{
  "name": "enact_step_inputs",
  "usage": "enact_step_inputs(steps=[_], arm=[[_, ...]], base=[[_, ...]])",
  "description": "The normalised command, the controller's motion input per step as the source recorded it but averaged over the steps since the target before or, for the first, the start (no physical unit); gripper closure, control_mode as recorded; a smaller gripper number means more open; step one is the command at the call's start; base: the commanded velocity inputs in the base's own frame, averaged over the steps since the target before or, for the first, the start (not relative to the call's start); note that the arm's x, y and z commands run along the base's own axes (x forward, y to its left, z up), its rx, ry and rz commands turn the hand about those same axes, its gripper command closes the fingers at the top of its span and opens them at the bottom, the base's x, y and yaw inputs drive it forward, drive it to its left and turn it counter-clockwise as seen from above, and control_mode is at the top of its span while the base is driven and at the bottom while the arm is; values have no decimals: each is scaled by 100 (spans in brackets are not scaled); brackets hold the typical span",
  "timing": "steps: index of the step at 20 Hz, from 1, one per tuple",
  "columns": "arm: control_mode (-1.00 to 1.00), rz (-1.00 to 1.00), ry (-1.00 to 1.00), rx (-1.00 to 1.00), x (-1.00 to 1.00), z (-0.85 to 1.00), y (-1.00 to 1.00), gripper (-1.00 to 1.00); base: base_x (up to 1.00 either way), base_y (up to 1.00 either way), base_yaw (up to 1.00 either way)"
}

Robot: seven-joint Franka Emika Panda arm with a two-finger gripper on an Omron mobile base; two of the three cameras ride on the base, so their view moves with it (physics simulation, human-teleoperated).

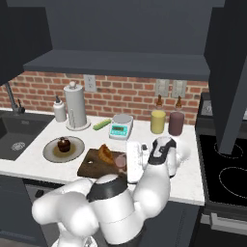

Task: From the different types of pastries on the counter, select a croissant and place it on the cutting board. Then retrieve a jar of jam from the cabinet and place it alongside the croissant on the cutting board.

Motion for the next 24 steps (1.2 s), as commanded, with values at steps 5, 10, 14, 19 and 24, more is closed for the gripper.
enact_step_inputs(steps=[5, 10, 14, 19, 24], arm=[[-100, -1, -6, 2, 0, -8, -2, 100], [-100, -14, -1, 0, 15, -1, 0, 100], [-100, -17, 0, 0, 19, -5, 0, 100], [-100, -16, 0, 0, 25, -9, 0, 100], [-100, -7, 2, 0, 35, -5, 0, 100]], base=[[0, 0, 0], [0, 0, 0], [0, 0, 0], [0, 0, 0], [0, 0, 0]])
